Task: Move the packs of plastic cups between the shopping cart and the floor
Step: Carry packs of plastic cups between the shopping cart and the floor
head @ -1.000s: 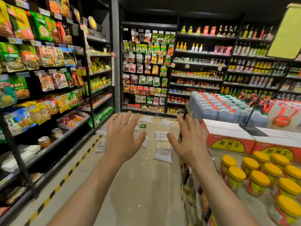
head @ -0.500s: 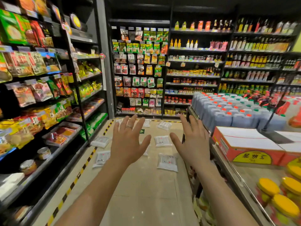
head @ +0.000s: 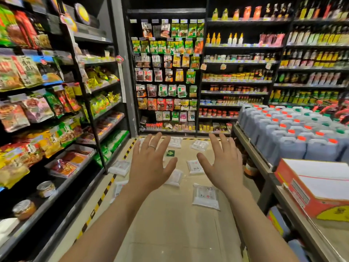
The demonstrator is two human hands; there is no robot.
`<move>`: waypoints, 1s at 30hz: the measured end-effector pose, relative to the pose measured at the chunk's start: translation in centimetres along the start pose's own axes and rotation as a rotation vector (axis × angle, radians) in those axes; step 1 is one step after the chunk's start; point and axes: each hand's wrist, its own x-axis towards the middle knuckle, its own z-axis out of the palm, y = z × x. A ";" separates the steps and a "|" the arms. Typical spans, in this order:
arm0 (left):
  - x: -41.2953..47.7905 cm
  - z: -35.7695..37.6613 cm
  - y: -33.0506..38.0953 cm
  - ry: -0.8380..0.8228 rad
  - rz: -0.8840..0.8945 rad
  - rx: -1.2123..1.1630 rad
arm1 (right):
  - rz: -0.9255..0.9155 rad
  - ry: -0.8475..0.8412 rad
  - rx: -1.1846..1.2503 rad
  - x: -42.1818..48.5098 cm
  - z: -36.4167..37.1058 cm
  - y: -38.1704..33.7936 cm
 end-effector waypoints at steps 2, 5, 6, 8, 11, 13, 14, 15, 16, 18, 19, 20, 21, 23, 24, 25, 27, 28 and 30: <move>3.2 2.4 -0.9 -0.003 0.005 0.009 | 0.009 0.002 0.017 3.5 2.2 0.7; 8.2 6.0 -1.8 -0.043 0.002 0.019 | 0.019 -0.020 0.024 8.5 5.3 2.0; 9.8 7.2 -1.8 -0.055 0.002 0.015 | 0.025 -0.031 0.021 10.0 6.1 2.6; 12.6 9.5 -1.7 -0.071 0.002 0.000 | 0.029 -0.046 0.023 12.7 7.7 3.9; 16.1 12.8 -1.4 -0.097 0.003 -0.009 | 0.037 -0.052 0.033 16.6 9.5 6.0; 18.0 14.8 -1.3 -0.105 0.009 -0.017 | 0.046 -0.060 0.033 18.4 10.5 7.3; 19.0 15.8 -1.3 -0.109 0.011 -0.018 | 0.050 -0.063 0.029 19.2 11.0 8.0; 20.0 16.8 -1.2 -0.113 0.010 -0.016 | 0.056 -0.064 0.021 20.1 11.4 8.7; 21.0 17.9 -1.0 -0.117 0.006 -0.021 | 0.061 -0.062 0.010 21.0 11.9 9.4; 23.1 20.1 -0.8 -0.129 0.002 -0.046 | 0.073 -0.057 -0.007 22.9 12.9 10.8; 24.2 21.2 -0.6 -0.140 0.003 -0.058 | 0.083 -0.058 -0.009 23.8 13.4 11.5; 25.3 22.4 -0.5 -0.150 0.007 -0.069 | 0.094 -0.059 -0.012 24.7 14.1 12.1; 26.5 23.7 -0.5 -0.157 0.013 -0.078 | 0.103 -0.060 -0.021 25.6 14.8 12.8; 29.0 26.3 -0.5 -0.168 0.024 -0.093 | 0.117 -0.063 -0.054 27.6 16.5 14.2; 30.2 27.7 -0.6 -0.175 0.029 -0.104 | 0.123 -0.066 -0.068 28.6 17.5 14.9; 31.5 29.3 -0.8 -0.183 0.035 -0.118 | 0.131 -0.071 -0.076 29.7 18.6 15.6; 34.1 32.6 -1.3 -0.205 0.053 -0.146 | 0.156 -0.082 -0.088 32.1 20.9 17.1; 35.5 34.4 -1.6 -0.217 0.064 -0.154 | 0.169 -0.085 -0.096 33.5 22.2 17.8; 38.7 38.4 -2.4 -0.247 0.083 -0.165 | 0.190 -0.086 -0.120 36.5 25.1 19.1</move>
